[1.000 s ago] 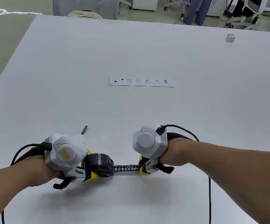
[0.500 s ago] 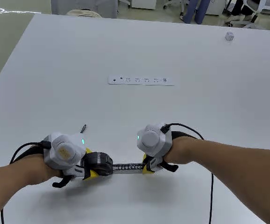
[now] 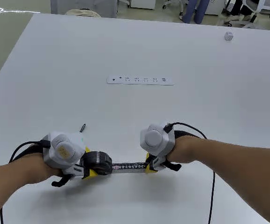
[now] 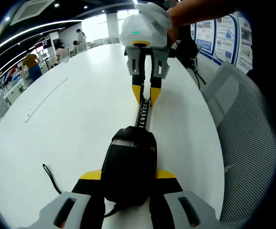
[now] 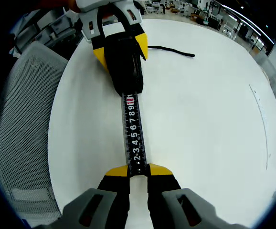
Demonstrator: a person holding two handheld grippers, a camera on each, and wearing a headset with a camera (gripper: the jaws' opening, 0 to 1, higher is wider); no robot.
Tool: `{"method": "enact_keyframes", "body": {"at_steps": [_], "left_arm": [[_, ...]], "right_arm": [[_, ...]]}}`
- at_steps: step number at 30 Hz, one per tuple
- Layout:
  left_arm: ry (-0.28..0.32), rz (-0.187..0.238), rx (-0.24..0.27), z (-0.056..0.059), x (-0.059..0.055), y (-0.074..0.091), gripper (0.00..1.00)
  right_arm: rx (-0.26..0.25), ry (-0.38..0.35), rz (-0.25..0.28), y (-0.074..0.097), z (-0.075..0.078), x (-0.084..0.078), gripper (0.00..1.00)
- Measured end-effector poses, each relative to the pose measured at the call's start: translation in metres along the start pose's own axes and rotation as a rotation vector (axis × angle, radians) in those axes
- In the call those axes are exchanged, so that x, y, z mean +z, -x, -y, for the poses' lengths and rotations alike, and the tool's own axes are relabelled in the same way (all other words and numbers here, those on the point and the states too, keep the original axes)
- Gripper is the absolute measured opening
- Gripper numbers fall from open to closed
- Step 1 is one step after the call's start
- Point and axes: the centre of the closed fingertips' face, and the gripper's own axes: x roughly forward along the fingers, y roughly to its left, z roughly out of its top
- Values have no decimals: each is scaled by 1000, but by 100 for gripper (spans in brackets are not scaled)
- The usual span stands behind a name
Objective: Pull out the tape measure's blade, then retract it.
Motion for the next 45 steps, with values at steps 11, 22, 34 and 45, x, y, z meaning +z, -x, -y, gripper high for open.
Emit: {"method": "enact_keyframes", "body": {"at_steps": [11,22,34,45], "left_arm": [[0,-1,-2,1,0,0,32],[0,-3,-2,1,1,0,33],[-2,-2,-3,1,2,0,33],[-1,-4,-5,2,2,0,33]], "right_arm": [[-2,-3,-4,4,0,-8,12],[-3,-2,-12,8,0,-16,12],[-4,-4,-20,10,0,-25,12],[-5,-6,-25,13,1,-33,12]]}}
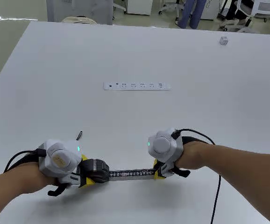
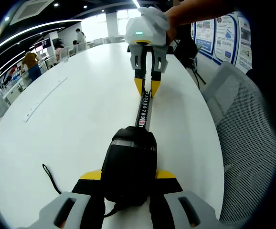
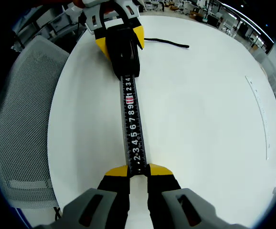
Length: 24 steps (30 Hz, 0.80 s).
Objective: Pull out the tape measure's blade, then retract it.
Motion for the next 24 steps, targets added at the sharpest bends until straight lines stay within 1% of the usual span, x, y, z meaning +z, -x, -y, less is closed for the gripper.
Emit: {"method": "enact_keyframes", "body": {"at_steps": [18,24], "left_arm": [[2,-3,0,-1,0,0,33],[4,-2,0,-1,0,0,33]], "right_arm": [[-4,1,-11,0,2,-10,12],[-7,-5,-11,2,3,-14,12]]}}
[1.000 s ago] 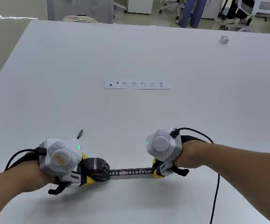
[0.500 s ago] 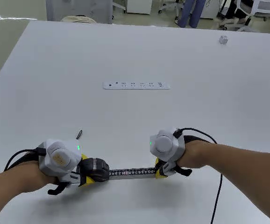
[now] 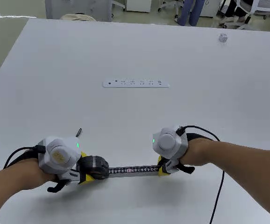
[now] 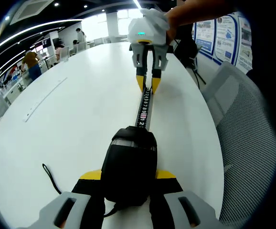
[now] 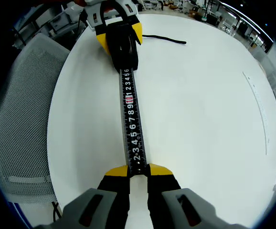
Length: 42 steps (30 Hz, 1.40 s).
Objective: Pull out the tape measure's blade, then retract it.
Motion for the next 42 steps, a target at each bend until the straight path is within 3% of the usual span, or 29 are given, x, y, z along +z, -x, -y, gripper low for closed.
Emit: {"method": "enact_keyframes", "body": {"at_steps": [42], "left_arm": [[4,-2,-1,-1,-1,0,33]], "right_arm": [[-4,-13,-17,8,1,-22,12]]}}
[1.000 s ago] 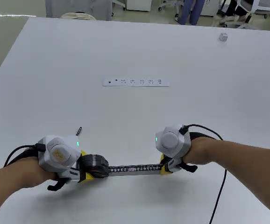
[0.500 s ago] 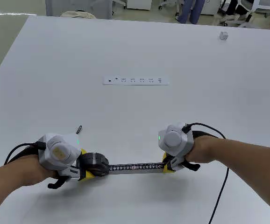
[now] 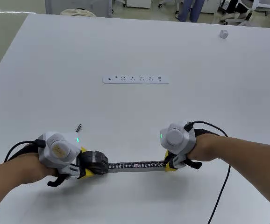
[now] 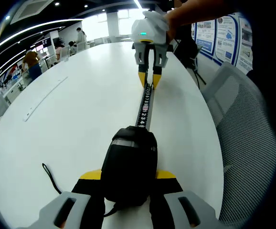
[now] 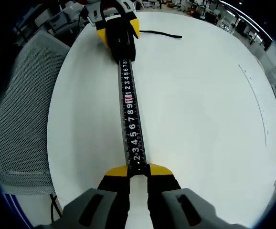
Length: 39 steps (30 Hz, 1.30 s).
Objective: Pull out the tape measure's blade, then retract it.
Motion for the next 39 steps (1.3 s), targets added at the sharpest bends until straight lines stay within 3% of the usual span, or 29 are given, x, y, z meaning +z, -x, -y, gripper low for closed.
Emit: {"method": "enact_keyframes", "body": {"at_steps": [39], "left_arm": [[0,1,-5,0,1,0,33]], "right_arm": [[0,1,-13,5,2,-23,12]]}}
